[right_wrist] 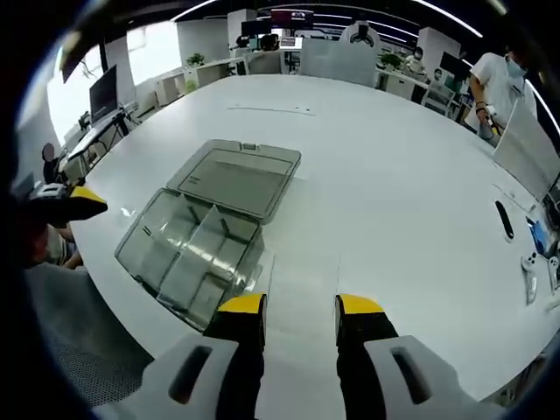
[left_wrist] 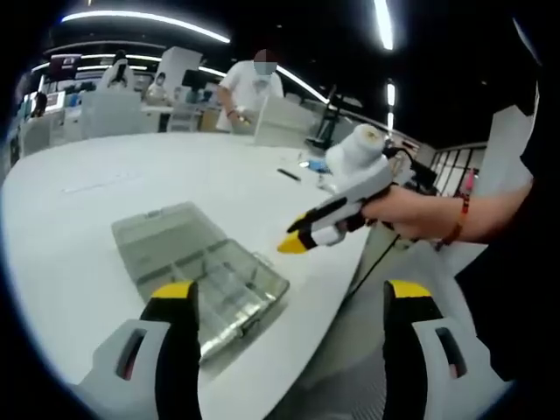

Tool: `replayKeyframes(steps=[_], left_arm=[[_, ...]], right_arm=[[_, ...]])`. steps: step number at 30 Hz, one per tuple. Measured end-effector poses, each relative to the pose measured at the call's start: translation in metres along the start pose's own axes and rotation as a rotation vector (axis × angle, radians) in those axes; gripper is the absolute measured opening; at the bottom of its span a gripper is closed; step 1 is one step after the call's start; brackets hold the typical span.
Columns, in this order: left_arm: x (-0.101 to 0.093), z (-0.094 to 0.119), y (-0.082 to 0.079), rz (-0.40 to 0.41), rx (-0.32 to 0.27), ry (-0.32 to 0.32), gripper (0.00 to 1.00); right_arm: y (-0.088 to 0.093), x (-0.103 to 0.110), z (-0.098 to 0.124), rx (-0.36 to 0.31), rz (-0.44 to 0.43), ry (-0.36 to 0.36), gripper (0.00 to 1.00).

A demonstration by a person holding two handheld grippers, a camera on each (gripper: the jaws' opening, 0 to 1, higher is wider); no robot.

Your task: Insert the divider into the dual guide fixture by aligning both edges with the guide slots and pushing it downward to the bottom, including one-sided entry, uneven engagement, binding, and posture correction.

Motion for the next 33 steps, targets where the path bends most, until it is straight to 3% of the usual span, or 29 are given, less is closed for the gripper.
replayKeyframes(steps=[33], left_arm=[[0.002, 0.002, -0.008, 0.107, -0.074, -0.029, 0.81]], right_arm=[[-0.029, 0.035, 0.019, -0.156, 0.04, -0.083, 0.27]])
Point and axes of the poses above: the point that each gripper's makers call its tool centre point, and the gripper's own axes: z roughly backward along the fingers, x roughly to its left, y roughly out of its underside, the point moved 1 cm from there along z, roughly backward along the fingers, and after that the axes turned 5 degrees about z, right-handed, at the moved point
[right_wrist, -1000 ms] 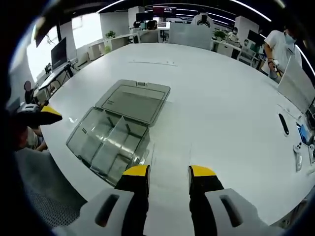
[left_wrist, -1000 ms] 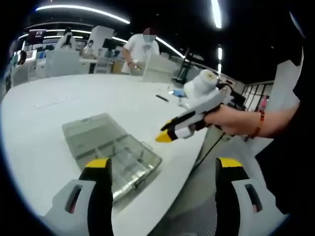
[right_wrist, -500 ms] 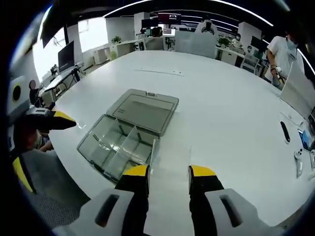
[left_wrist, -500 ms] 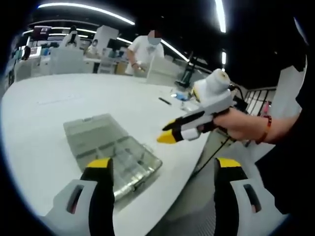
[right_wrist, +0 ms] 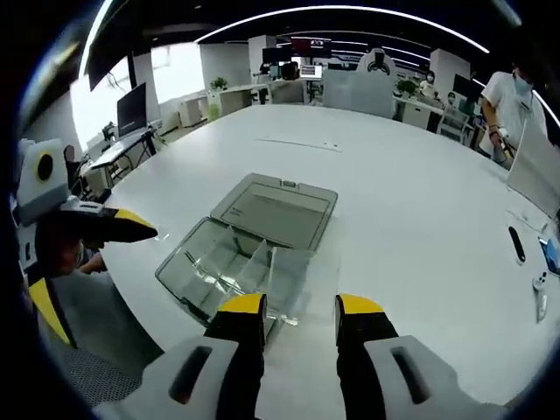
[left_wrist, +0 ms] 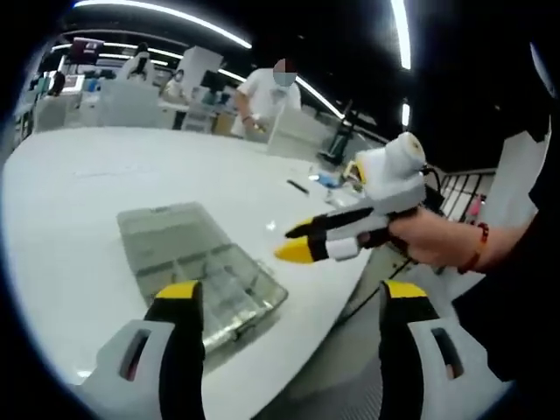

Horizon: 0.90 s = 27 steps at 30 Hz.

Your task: Insert the divider into the dual guide fixture by aligning both edges with the guide slots and pushing it downward to the bottom, including one-sided entry, uneven engagement, binding, and posture correction.

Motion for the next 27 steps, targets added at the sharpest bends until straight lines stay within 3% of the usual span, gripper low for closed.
replayKeyframes(steps=[27], left_arm=[[0.007, 0.003, -0.007, 0.075, -0.056, -0.039, 0.77]], right_arm=[[-0.02, 0.031, 0.006, -0.087, 0.028, -0.081, 0.27]])
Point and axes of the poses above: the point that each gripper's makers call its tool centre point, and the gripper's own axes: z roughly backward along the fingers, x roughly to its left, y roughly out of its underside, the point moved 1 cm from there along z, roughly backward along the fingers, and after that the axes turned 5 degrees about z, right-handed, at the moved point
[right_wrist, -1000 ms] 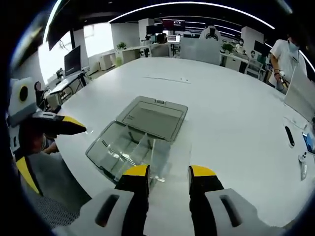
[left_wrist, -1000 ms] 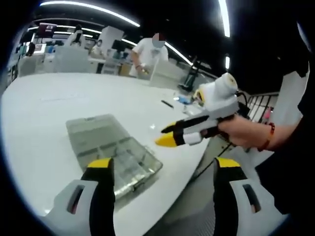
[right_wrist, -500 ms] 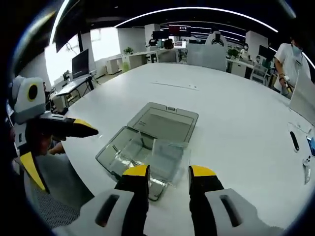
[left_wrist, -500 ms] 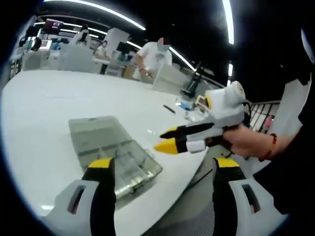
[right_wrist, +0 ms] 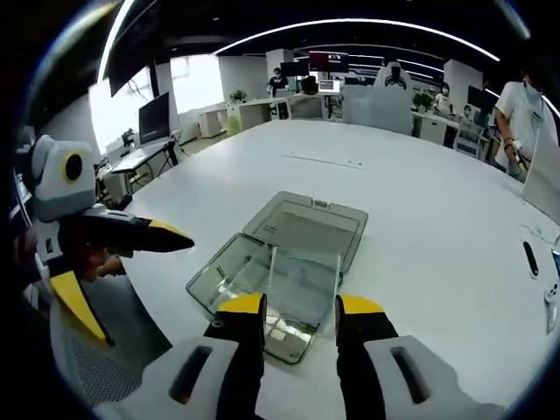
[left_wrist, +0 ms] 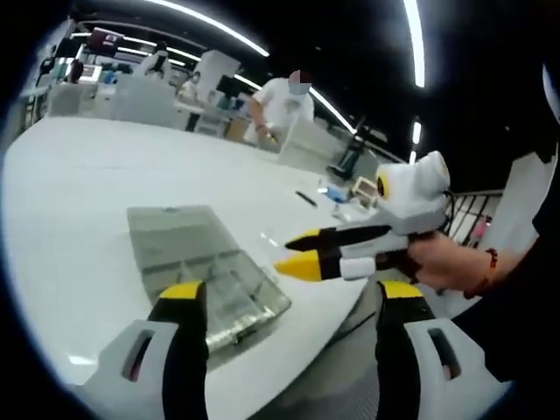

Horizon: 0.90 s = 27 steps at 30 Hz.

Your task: Insert the divider into the dual guide fixture by aligning both edges with the guide slots and pushing it downward to the bottom, including one-sided entry, uneven engagement, binding, and posture correction.

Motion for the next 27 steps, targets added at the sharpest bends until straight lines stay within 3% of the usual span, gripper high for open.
replayKeyframes(steps=[27], left_arm=[[0.008, 0.006, -0.007, 0.128, -0.095, -0.037, 0.67]], right_arm=[[-0.015, 0.031, 0.002, -0.055, 0.062, -0.103, 0.27]])
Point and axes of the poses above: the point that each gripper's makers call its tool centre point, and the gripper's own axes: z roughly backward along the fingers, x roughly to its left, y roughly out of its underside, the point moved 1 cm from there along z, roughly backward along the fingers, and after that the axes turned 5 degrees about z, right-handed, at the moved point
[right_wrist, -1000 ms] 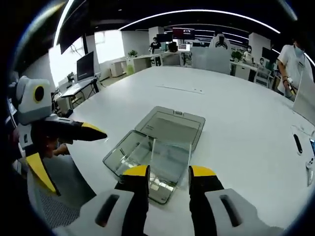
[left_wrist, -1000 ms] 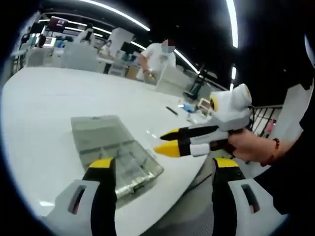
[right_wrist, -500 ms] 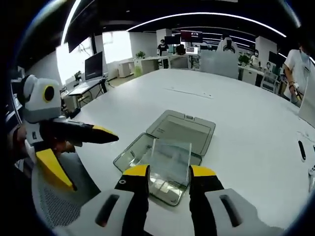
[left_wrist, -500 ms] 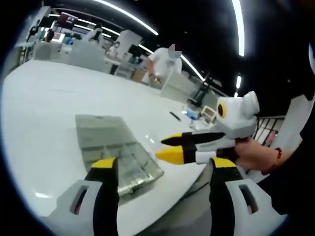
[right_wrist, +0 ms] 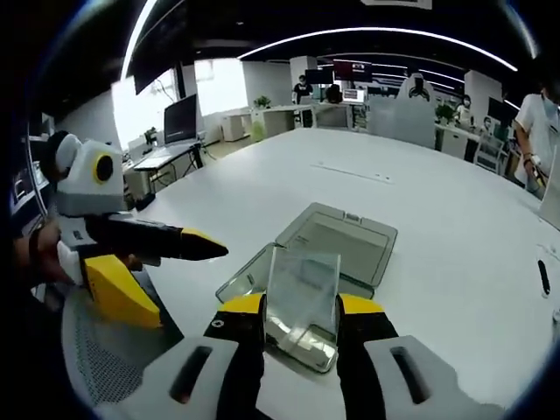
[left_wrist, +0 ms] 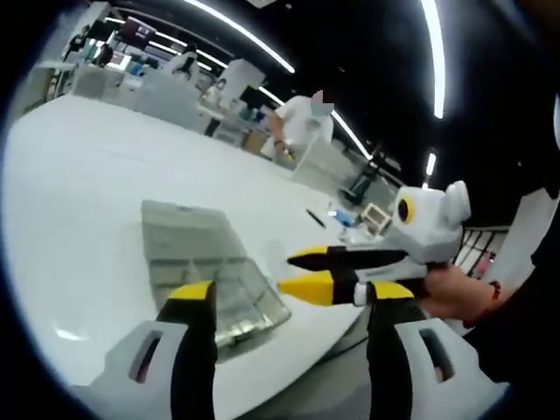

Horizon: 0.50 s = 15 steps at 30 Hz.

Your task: Insert the divider into the dual guide fixture by aligning both edges with the guide slots and pushing it downward to the bottom, including one-sided entry, uneven engagement, binding, and posture correction.

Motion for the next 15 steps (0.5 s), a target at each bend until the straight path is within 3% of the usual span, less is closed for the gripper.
replayKeyframes(steps=[15], left_arm=[[0.008, -0.0038, -0.0042, 0.05, -0.02, -0.018, 0.52]], right_arm=[[-0.0026, 0.0064, -0.0009, -0.007, 0.026, -0.034, 0.27]])
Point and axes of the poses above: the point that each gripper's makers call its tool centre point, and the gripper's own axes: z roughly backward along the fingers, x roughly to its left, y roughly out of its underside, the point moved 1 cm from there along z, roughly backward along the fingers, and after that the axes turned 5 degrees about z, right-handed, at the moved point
